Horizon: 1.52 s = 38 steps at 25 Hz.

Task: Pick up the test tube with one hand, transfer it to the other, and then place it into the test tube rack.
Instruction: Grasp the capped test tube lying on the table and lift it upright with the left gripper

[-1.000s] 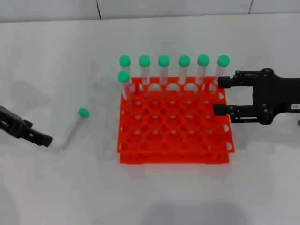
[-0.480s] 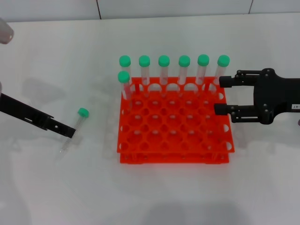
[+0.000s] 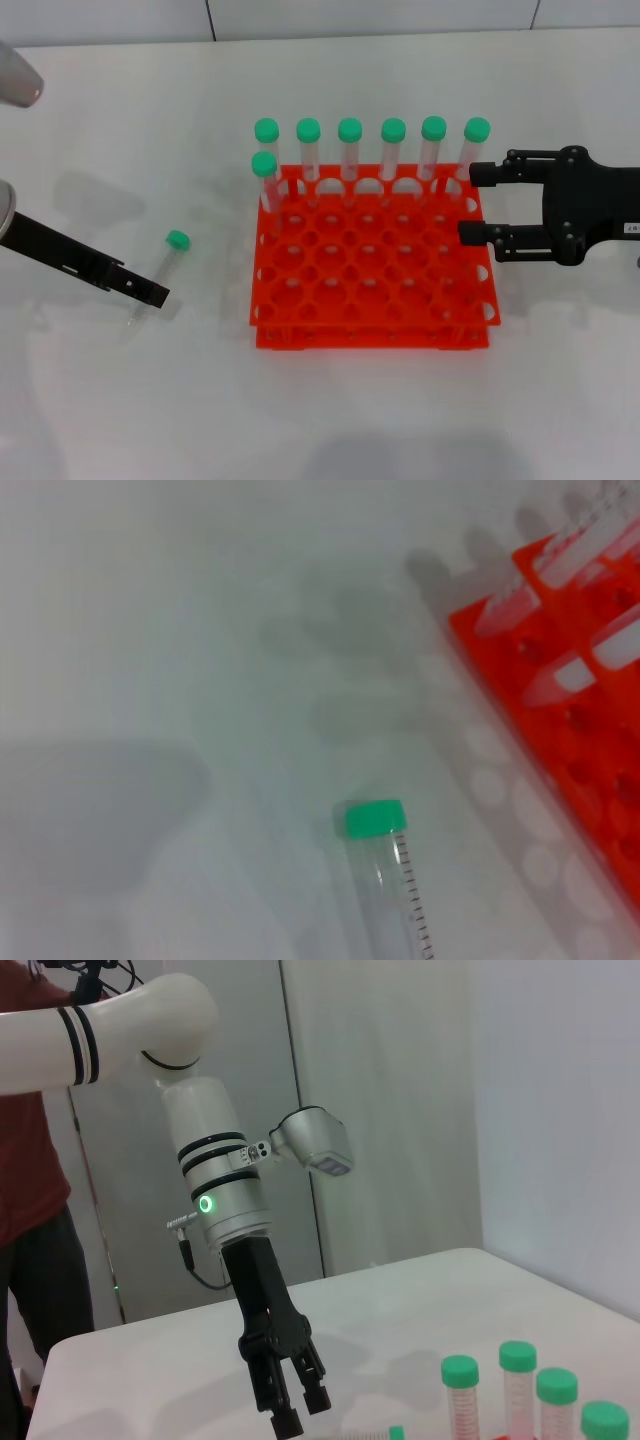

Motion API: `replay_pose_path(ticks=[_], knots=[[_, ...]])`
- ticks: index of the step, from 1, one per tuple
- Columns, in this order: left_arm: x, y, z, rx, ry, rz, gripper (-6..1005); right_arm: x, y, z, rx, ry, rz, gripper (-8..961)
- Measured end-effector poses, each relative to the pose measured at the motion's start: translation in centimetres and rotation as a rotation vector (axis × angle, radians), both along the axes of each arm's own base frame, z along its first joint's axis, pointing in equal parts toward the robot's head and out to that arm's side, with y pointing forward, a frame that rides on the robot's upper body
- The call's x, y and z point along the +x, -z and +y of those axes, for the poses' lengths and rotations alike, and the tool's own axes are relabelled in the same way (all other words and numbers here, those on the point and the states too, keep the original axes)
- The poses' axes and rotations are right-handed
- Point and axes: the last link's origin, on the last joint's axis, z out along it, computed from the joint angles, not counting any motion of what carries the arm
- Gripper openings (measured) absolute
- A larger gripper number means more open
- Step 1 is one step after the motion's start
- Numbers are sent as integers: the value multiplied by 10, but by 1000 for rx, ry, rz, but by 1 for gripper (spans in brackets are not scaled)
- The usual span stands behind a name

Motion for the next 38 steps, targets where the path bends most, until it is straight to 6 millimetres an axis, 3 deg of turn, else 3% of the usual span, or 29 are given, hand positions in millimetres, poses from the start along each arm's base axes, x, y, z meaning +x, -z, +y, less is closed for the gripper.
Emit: replay_pose_path(ticks=[13,35,38], knots=[[-7,10,-2,-29,-7,19,879,1,2,-1,-6,6,3,693],[-6,7,-1,-31,-5,23,875,2,2,-1,-8,8,3,693],[-6,7,-2,-43,-3,30,804,2,2,-1,-8,8,3,693]])
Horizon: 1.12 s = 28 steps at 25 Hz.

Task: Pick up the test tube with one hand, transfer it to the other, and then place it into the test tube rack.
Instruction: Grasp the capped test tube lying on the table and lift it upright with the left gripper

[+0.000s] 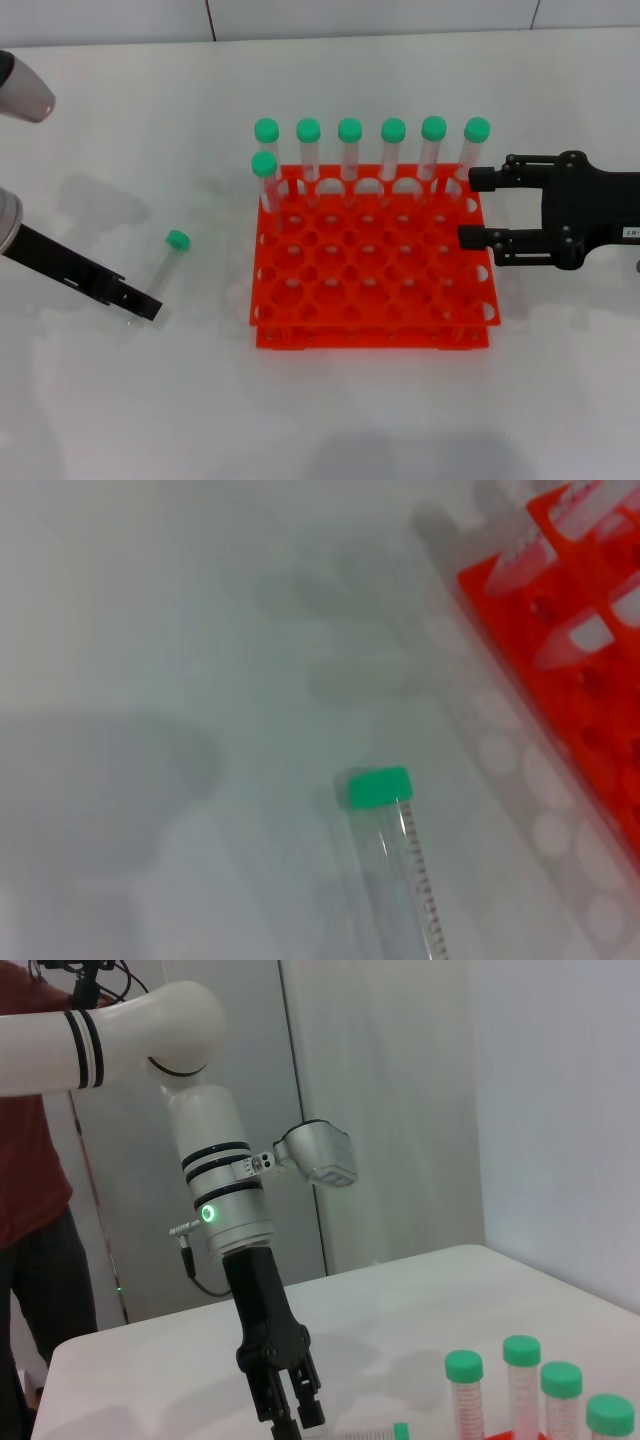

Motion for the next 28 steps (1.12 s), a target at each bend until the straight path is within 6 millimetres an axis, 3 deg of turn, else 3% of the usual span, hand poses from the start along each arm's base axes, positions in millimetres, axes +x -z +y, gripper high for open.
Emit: replay_pose_path(ticks=[8,28], knots=[[-2,-1,0,-18,0,33,553,1,0,0,0,3,1,693],[-1,2,1,-35,-1,34,553,2,3,1,-2,6,6,694]])
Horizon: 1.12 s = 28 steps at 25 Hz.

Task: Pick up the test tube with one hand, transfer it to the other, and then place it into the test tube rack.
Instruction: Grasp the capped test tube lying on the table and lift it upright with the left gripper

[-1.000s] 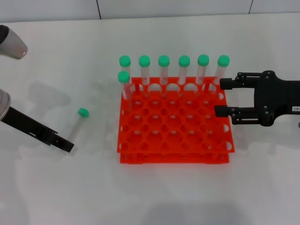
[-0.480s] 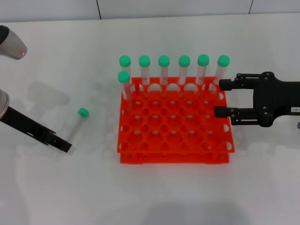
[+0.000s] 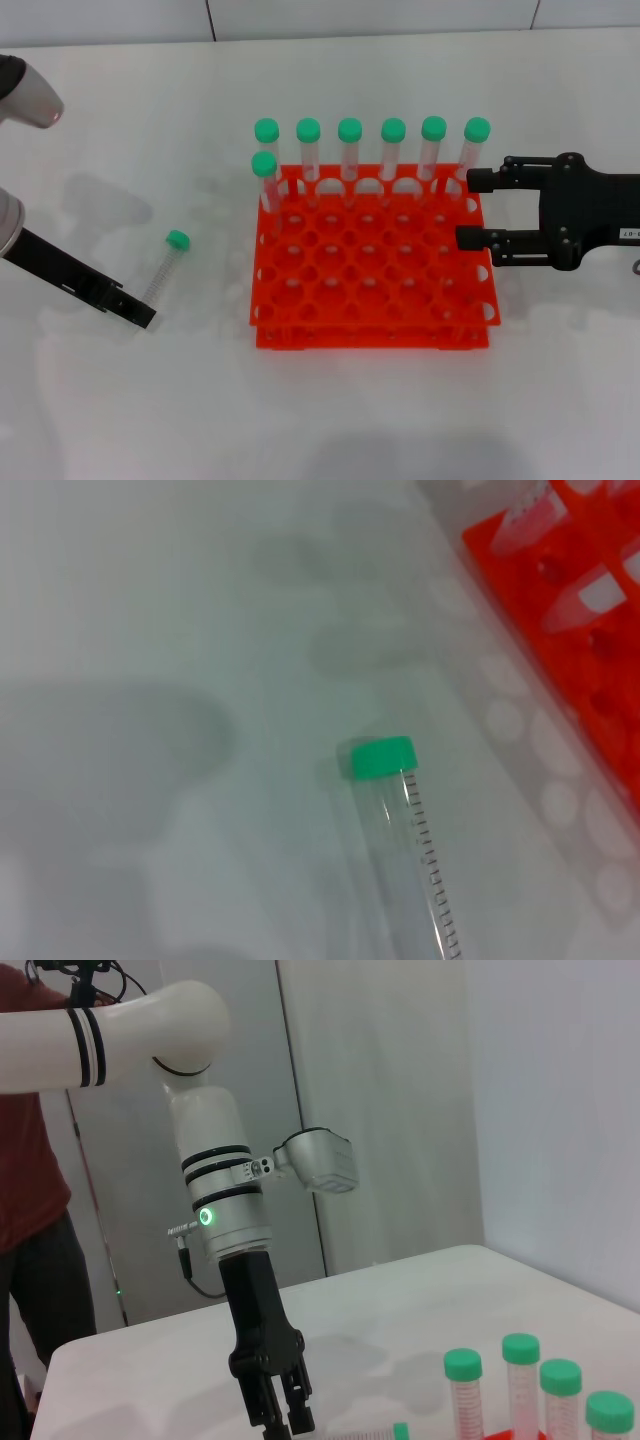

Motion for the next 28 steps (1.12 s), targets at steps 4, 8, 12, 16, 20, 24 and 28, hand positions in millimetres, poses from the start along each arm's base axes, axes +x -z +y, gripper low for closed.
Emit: replay_pose_path(ticks=[4,8,12,16,20,24,28], knots=[[2,-1,2,-7,4,16,553,0,0,1,2,1,0,694],[3,-2,3,-8,8,21,552,0,0,1,3,1,-1,694],[3,-3,4,-12,8,42,552,1,0,0,2,2,-1,694],[3,0,5,-25,3,55,552,1,0,0,3,3,-1,694],[4,2,6,-33,4,55,552,1,0,0,3,4,-1,694],[5,3,6,-36,7,59,552,1,0,0,3,5,-1,694],[5,3,6,-37,9,59,551,2,1,0,4,3,-1,694]])
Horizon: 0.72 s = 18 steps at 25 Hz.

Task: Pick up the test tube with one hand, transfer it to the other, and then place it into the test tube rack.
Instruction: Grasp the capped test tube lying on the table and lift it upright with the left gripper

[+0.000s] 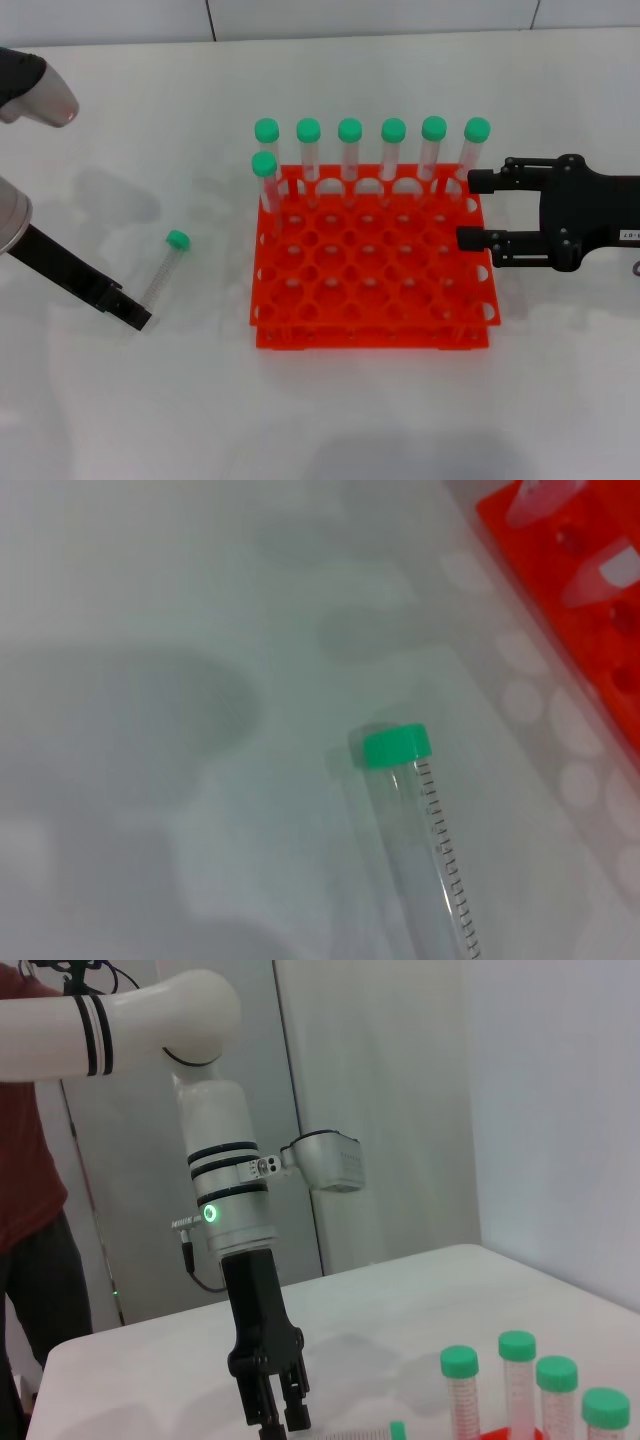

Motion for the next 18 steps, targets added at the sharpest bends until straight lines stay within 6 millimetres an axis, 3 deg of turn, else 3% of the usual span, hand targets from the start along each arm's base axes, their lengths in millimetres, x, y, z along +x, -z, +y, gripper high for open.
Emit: replay_pose_path(ticks=[18], knots=[[0,0,1,10,0,1,509,0,0,0,4,-2,11,694]])
